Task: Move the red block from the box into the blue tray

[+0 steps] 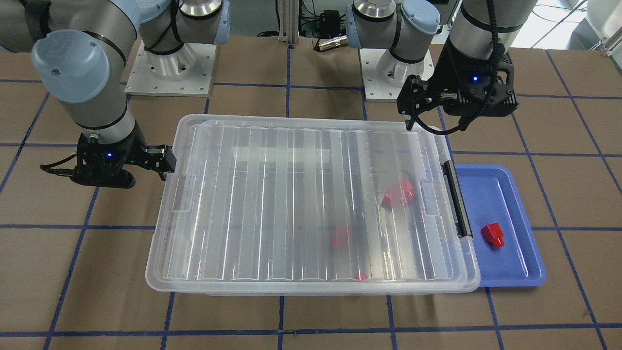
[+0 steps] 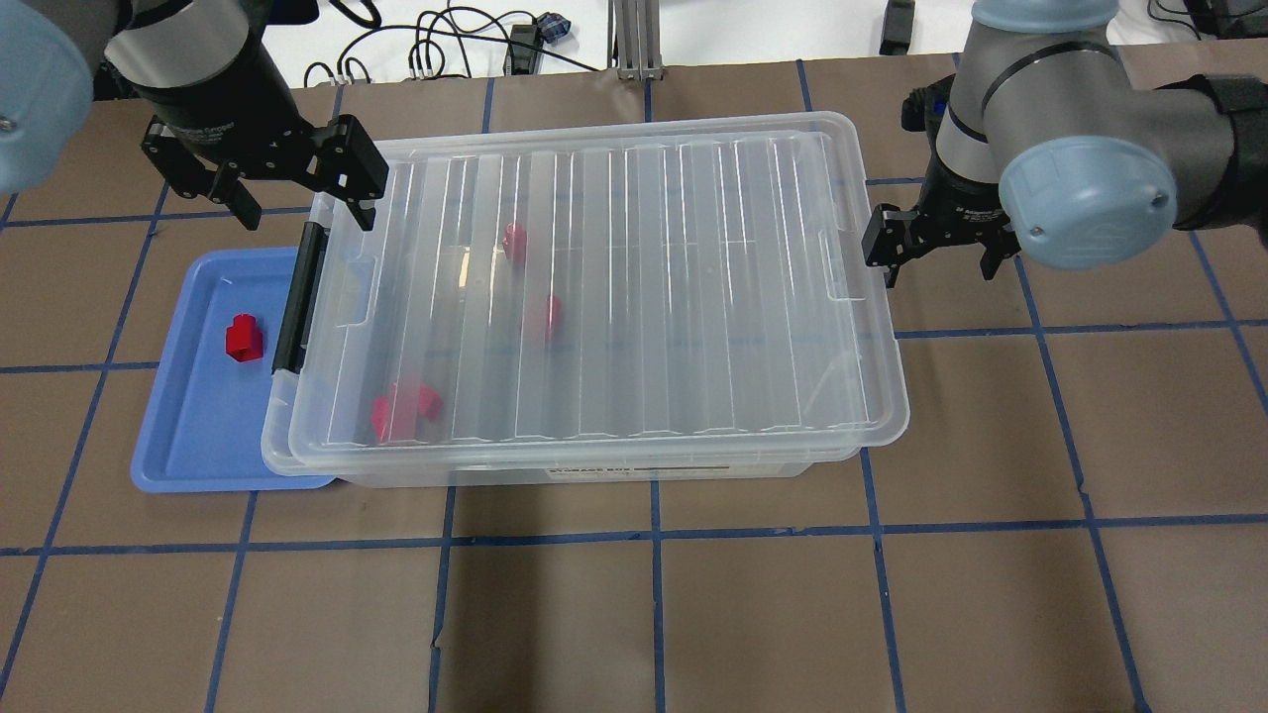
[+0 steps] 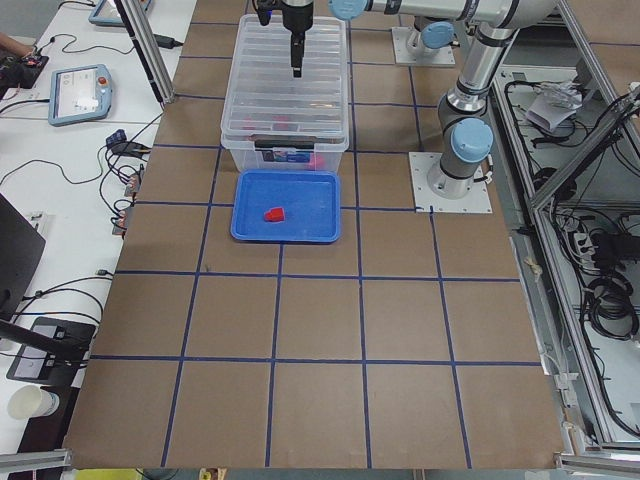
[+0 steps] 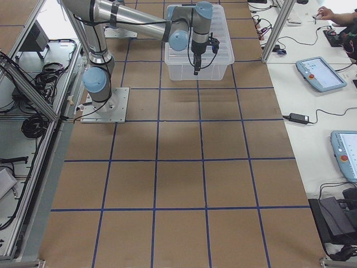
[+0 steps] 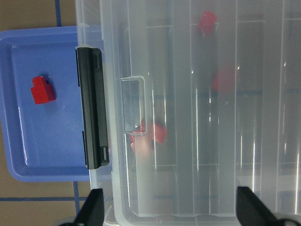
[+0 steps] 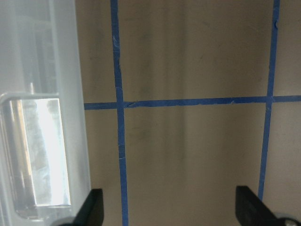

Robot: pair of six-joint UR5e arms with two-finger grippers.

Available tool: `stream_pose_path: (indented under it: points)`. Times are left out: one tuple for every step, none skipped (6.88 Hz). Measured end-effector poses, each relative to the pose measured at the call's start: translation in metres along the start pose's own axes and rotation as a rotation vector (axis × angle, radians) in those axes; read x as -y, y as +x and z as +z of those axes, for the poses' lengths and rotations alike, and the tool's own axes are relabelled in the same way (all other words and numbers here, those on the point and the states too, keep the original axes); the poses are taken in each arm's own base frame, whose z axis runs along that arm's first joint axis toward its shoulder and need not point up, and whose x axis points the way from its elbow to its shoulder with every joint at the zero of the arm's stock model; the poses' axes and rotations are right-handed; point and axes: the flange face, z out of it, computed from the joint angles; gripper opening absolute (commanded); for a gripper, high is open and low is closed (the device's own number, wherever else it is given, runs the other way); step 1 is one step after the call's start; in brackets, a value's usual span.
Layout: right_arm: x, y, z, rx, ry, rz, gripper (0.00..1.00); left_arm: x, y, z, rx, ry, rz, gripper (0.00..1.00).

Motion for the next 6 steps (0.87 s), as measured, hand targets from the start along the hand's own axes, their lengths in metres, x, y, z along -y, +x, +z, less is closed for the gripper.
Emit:
stream_pose_path:
  points:
    - [0.001,0.002,-0.010,0.000,0.022,0.002,1.00,0.000,0.000,0.000,0.000,0.001,0.000,1.00]
    - [0.001,0.007,-0.035,-0.001,0.066,0.007,1.00,0.000,0.000,-0.001,0.000,0.003,-0.001,1.00]
    - [-0.003,0.008,-0.070,-0.002,0.106,0.011,1.00,0.000,0.000,-0.002,0.000,0.004,-0.002,1.00]
    - [-0.013,0.005,-0.103,0.009,0.120,0.010,1.00,0.001,0.000,-0.002,-0.001,0.006,-0.002,1.00]
    - [-0.023,0.001,-0.126,0.032,0.105,0.008,1.00,0.001,0.000,-0.002,-0.001,0.005,-0.002,1.00]
    - [-0.030,-0.003,-0.137,0.068,0.066,0.015,1.00,0.001,0.000,-0.001,-0.001,0.003,-0.002,1.00]
